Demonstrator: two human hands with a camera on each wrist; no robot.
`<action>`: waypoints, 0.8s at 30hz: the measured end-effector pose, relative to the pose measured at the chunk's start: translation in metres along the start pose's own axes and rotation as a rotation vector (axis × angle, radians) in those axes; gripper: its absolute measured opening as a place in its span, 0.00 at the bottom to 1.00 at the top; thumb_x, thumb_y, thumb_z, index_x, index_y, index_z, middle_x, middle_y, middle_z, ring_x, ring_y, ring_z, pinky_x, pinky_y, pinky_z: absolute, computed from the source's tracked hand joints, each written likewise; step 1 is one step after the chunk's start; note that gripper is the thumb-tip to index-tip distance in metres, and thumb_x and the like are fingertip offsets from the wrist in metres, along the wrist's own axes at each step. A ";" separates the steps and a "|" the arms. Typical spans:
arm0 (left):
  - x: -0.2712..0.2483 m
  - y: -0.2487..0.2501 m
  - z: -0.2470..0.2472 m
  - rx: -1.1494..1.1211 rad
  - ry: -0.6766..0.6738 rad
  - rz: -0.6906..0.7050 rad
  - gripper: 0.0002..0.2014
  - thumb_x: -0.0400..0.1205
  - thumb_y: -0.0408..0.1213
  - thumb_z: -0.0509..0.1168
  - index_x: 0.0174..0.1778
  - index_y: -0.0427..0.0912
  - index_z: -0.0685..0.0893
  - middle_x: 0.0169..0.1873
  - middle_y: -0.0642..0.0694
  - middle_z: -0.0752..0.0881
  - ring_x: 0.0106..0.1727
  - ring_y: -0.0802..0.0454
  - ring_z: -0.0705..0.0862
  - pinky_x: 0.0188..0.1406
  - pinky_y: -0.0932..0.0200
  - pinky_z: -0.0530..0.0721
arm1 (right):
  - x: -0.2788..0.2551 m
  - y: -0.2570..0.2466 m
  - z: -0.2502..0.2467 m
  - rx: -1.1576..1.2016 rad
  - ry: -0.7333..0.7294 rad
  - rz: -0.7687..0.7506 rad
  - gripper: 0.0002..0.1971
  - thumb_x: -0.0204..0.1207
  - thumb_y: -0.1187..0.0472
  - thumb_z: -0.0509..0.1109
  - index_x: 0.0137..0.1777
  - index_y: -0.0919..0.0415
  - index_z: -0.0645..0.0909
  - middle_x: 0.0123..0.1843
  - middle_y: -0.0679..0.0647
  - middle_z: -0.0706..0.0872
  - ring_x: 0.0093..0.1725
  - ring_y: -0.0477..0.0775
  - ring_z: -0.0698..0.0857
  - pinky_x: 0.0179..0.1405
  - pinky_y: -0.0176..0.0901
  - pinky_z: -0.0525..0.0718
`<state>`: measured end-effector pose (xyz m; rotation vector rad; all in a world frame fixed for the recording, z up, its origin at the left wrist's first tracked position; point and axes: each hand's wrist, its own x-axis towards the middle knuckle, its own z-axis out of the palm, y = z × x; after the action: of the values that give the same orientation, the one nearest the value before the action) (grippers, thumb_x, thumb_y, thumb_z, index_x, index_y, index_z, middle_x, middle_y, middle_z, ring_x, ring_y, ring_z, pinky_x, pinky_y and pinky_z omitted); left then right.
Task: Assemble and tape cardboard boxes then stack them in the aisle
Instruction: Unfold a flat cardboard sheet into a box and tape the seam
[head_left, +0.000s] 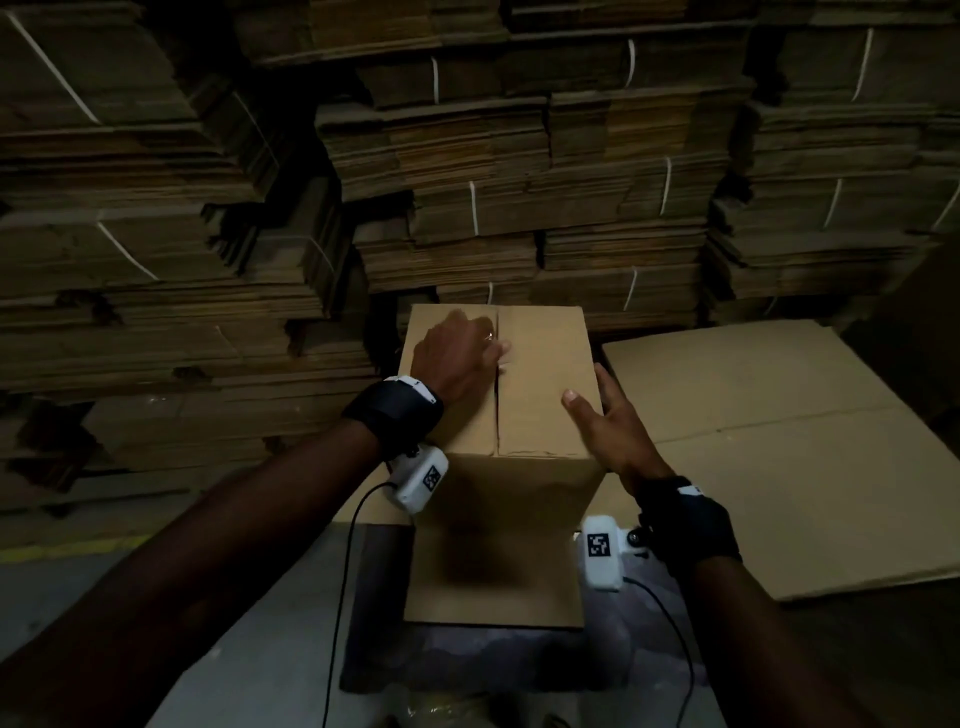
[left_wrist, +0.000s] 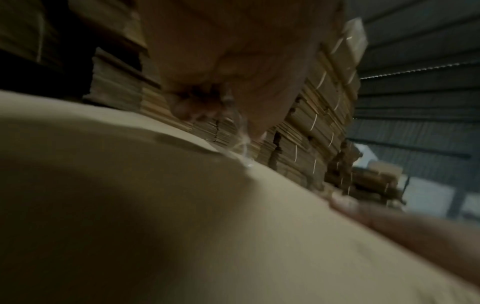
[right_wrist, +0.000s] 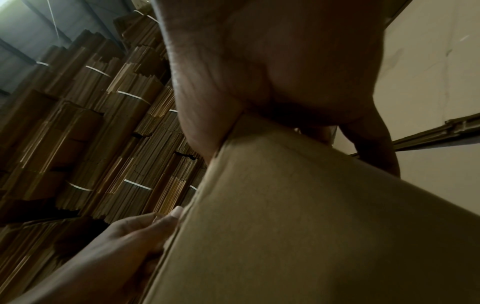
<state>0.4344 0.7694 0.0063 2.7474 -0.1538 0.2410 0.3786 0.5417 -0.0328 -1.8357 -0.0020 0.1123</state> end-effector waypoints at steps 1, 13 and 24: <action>0.004 0.001 -0.002 -0.096 0.003 -0.034 0.19 0.85 0.55 0.66 0.45 0.40 0.85 0.46 0.39 0.85 0.48 0.41 0.84 0.44 0.51 0.83 | 0.000 0.001 0.000 0.006 -0.003 -0.002 0.24 0.86 0.50 0.69 0.79 0.34 0.68 0.65 0.35 0.84 0.64 0.37 0.83 0.70 0.51 0.82; 0.042 -0.013 0.007 -0.386 -0.259 0.030 0.10 0.84 0.34 0.70 0.59 0.34 0.89 0.57 0.39 0.90 0.57 0.48 0.86 0.51 0.62 0.77 | 0.002 0.001 -0.001 -0.003 -0.016 0.022 0.28 0.85 0.47 0.70 0.81 0.34 0.65 0.68 0.36 0.82 0.67 0.41 0.82 0.69 0.51 0.81; 0.085 -0.014 -0.006 -0.126 -0.304 -0.133 0.15 0.83 0.38 0.66 0.44 0.26 0.89 0.40 0.32 0.86 0.42 0.39 0.84 0.37 0.55 0.73 | 0.003 0.001 -0.001 0.005 -0.023 0.032 0.31 0.85 0.48 0.69 0.85 0.38 0.61 0.70 0.36 0.78 0.67 0.39 0.79 0.61 0.39 0.77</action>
<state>0.5182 0.7785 0.0229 2.6384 -0.0628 -0.2171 0.3815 0.5405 -0.0335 -1.8297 0.0116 0.1558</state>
